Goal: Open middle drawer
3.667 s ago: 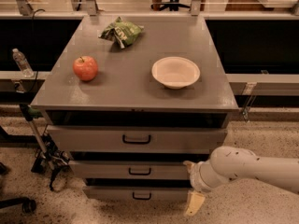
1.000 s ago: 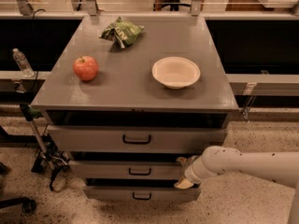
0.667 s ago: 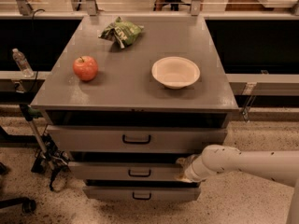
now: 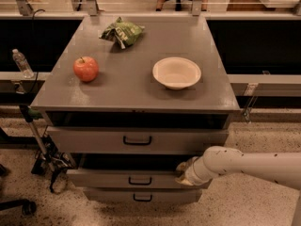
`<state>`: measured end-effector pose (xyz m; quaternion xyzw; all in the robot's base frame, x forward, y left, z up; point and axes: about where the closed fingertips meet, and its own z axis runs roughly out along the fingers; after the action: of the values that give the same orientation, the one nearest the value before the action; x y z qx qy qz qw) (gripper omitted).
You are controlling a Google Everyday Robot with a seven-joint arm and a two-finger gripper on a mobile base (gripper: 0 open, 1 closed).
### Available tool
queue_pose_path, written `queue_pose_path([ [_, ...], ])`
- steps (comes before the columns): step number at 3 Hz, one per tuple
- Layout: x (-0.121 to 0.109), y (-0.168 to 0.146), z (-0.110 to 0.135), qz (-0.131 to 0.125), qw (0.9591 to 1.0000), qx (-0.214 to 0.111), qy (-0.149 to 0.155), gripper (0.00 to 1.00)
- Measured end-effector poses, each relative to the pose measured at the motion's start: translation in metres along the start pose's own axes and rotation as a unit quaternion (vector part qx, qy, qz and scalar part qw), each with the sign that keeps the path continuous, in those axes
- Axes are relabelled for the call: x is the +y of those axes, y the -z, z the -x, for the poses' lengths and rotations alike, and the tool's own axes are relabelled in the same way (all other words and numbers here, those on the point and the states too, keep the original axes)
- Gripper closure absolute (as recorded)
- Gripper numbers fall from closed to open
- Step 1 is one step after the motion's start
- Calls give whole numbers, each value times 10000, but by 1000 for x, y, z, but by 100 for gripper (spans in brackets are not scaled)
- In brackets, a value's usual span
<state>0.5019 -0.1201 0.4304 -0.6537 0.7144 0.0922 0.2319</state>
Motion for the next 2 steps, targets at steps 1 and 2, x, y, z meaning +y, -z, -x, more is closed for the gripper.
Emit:
queue_pose_path([
  [1, 2, 0, -1, 31, 10000, 8, 2, 100],
  [2, 2, 1, 0, 31, 10000, 8, 2, 100],
])
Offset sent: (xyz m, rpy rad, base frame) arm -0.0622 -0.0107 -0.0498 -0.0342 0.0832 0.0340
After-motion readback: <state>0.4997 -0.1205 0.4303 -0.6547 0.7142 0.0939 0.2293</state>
